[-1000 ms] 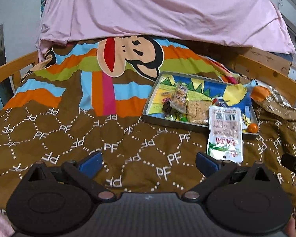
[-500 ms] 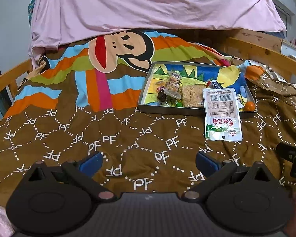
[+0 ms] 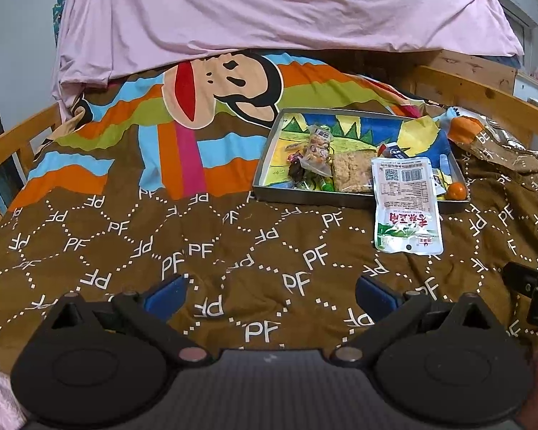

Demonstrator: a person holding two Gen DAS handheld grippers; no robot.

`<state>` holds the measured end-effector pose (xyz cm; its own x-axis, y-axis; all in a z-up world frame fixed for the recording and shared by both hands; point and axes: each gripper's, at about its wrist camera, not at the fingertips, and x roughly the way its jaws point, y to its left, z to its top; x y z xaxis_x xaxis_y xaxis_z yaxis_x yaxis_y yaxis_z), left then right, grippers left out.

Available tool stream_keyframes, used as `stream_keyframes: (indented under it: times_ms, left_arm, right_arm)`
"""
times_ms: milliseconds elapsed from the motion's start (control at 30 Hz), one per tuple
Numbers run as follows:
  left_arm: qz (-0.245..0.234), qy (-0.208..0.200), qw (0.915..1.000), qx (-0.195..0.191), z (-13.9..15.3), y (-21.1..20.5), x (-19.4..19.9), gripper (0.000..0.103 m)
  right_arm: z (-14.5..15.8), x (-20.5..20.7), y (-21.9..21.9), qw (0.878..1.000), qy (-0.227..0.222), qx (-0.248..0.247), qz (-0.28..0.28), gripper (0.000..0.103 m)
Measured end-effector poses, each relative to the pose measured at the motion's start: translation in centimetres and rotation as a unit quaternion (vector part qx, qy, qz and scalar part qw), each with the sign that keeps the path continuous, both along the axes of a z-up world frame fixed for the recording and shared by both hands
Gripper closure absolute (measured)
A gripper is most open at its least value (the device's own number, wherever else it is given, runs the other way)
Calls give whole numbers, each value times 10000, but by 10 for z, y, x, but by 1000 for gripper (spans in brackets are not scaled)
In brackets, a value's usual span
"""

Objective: Organize snacks

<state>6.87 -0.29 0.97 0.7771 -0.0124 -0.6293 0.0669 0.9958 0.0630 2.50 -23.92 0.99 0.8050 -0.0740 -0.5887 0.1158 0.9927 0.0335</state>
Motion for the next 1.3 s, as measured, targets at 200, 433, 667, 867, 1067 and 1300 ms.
stream_keyframes:
  times_ms: [200, 433, 667, 867, 1067, 1300]
  left_arm:
    - [8, 9, 10000, -2, 0, 0, 0, 1]
    - [7, 13, 10000, -1, 0, 1, 0, 1]
    - [10, 15, 10000, -1, 0, 1, 0, 0]
    - [9, 16, 10000, -1, 0, 1, 0, 1]
    - [6, 17, 10000, -1, 0, 1, 0, 0]
    - [4, 23, 10000, -2, 1, 1, 0, 1]
  right_arm:
    - [0, 0, 0, 10000, 4, 0, 1, 1]
    - [-3, 1, 0, 10000, 31, -4, 15, 1]
    - [-4, 1, 0, 10000, 43, -8, 21, 1]
    - [-5, 1, 0, 10000, 55, -12, 30, 1]
    - [-6, 1, 1, 10000, 65, -19, 36, 1]
    - [-5, 1, 1, 10000, 69, -18, 32, 1]
